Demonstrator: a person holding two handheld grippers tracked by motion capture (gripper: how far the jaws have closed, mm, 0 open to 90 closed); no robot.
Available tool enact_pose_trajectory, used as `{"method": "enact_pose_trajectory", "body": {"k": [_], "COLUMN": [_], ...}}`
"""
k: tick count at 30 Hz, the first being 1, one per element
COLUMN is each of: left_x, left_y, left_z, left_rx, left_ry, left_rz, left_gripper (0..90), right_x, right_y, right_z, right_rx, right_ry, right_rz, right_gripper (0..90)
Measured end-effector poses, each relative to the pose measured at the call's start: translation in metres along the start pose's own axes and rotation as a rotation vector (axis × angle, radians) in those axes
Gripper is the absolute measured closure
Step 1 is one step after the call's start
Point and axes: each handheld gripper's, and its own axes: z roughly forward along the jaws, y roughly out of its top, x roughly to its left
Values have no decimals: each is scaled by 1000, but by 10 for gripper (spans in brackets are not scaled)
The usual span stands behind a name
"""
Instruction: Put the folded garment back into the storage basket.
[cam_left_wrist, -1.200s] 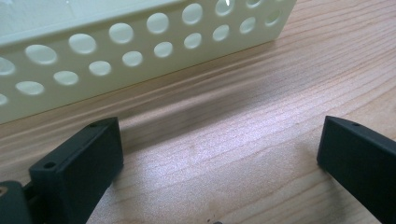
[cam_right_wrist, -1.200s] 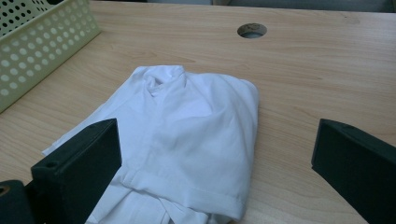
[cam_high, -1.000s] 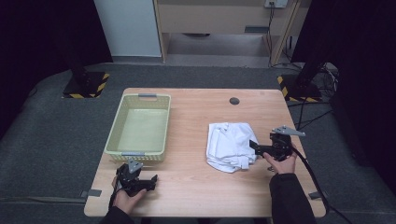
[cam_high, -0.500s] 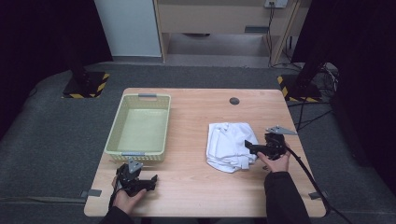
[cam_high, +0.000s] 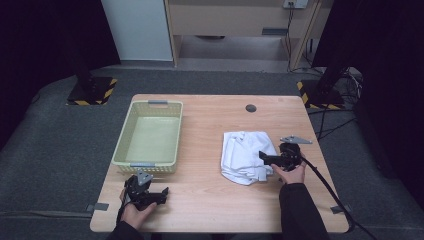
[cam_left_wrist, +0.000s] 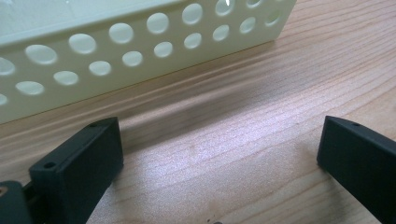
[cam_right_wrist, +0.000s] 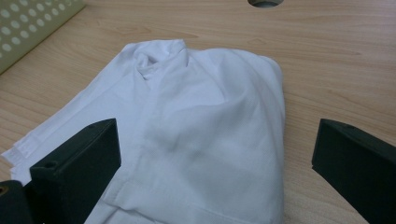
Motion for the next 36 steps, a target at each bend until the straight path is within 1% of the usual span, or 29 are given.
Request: {"method": "enact_pose_trajectory", "body": {"k": [9, 14, 18, 19, 24, 27, 33, 35, 36], "left_x": [0, 0, 0, 0, 0, 0, 0, 0, 0], "left_y": [0, 0, 0, 0, 0, 0, 0, 0, 0], "left_z": [0, 0, 0, 0, 0, 0, 0, 0, 0], "left_rx": [0, 0, 0, 0, 0, 0, 0, 0, 0], "left_ry": [0, 0, 0, 0, 0, 0, 0, 0, 0], "left_rz": [0, 0, 0, 0, 0, 0, 0, 0, 0], "left_gripper": [0, 0, 0, 0, 0, 0, 0, 0, 0], "right_x": [-4, -3, -4, -4, -5, -5, -7, -9, -9], "right_y": [-6, -9, -11, -12, -14, -17, -18, -19, -19], "right_z": [15, 23, 28, 31, 34, 39, 43, 44, 44], "right_rx": [29, 43, 51, 62, 70, 87, 99, 93, 93], "right_ry": [-8, 4, 3, 1, 1, -2, 16, 32, 32], "right_rz": [19, 30, 31, 33, 37, 38, 50, 64, 64], "right_gripper": [20, 23, 27, 27, 33, 32, 35, 45, 45]}}
